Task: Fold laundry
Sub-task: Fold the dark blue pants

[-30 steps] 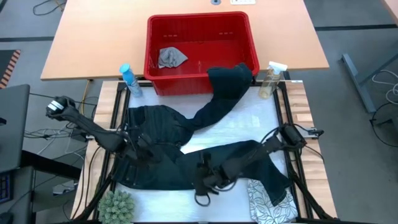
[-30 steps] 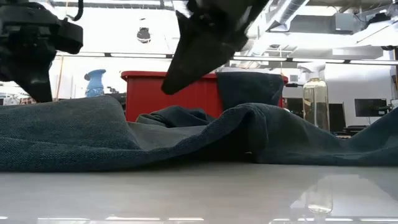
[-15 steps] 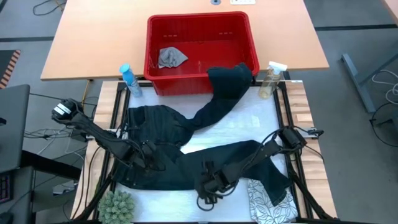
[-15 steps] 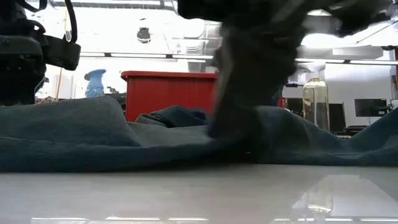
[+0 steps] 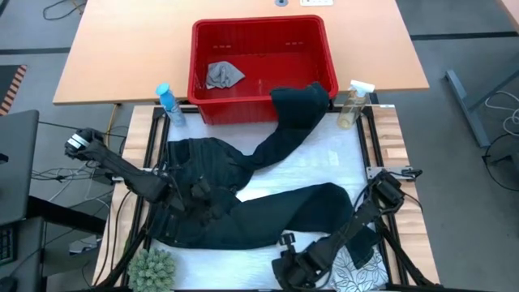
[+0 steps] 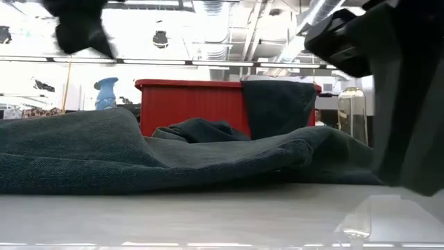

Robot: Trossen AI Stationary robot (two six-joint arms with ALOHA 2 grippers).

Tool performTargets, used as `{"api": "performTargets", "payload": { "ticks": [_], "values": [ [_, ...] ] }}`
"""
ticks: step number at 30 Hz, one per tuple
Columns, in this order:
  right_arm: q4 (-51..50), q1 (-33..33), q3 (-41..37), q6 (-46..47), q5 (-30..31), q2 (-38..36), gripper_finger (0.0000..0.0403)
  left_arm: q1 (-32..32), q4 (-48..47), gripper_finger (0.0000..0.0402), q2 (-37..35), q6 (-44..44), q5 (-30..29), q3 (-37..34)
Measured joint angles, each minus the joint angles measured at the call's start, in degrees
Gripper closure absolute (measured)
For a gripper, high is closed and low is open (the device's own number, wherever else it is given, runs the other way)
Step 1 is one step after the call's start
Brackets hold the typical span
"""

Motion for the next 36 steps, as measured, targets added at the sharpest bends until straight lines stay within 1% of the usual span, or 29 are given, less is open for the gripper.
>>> {"api": "performTargets", "payload": {
  "ticks": [2, 5, 7, 11, 14, 17, 21, 24, 27, 31, 36],
  "values": [
    [-0.8, 0.7, 0.0, 1.8, 2.1, 0.0, 0.0332, 3.4, 2.8, 0.0402, -0.1, 6.2, 1.0, 2.6],
    [-3.3, 1.3, 0.8, 3.6, 5.6, 0.0, 0.0332, 10.5, 7.3, 0.0401, 1.3, 14.6, 8.7, 3.4],
    [-6.0, 1.3, 1.9, 3.6, 7.7, 0.0, 0.0332, 14.9, 7.9, 0.0402, 2.4, 18.9, 12.8, 3.3],
    [-13.8, 1.3, 5.2, 3.6, 11.9, 0.0, 0.0330, 22.7, 7.7, 0.0402, 3.8, 27.0, 16.7, 3.1],
    [-20.9, 0.7, 7.5, 3.8, 12.3, -0.1, 0.0319, 28.3, 8.7, 0.0402, 5.4, 32.1, 22.8, 2.1],
    [-25.2, 0.2, 8.2, 3.8, 12.3, -0.1, 0.0295, 32.2, 8.3, 0.0401, 8.0, 36.8, 28.2, 2.0],
    [-27.9, -0.5, 8.2, 4.2, 12.1, -0.1, 0.0249, 34.4, 8.8, 0.0401, 11.7, 41.6, 32.5, 2.0],
    [-29.3, -1.3, 7.7, 7.5, 12.1, -0.1, 0.0216, 34.9, 8.5, 0.0401, 14.3, 45.2, 34.7, 2.0],
    [-32.3, -1.7, 6.8, 11.0, 12.0, -0.1, 0.0193, 35.1, 8.4, 0.0401, 16.1, 46.9, 36.7, 2.0],
    [-33.4, -1.5, 3.2, 14.0, 9.3, 0.0, 0.0186, 35.1, 8.2, 0.0402, 18.2, 49.3, 39.2, 2.0],
    [-32.0, -1.2, -1.5, 13.9, 5.9, -0.1, 0.0195, 35.1, 8.7, 0.0401, 18.3, 51.2, 39.5, 2.0]
  ]
}}
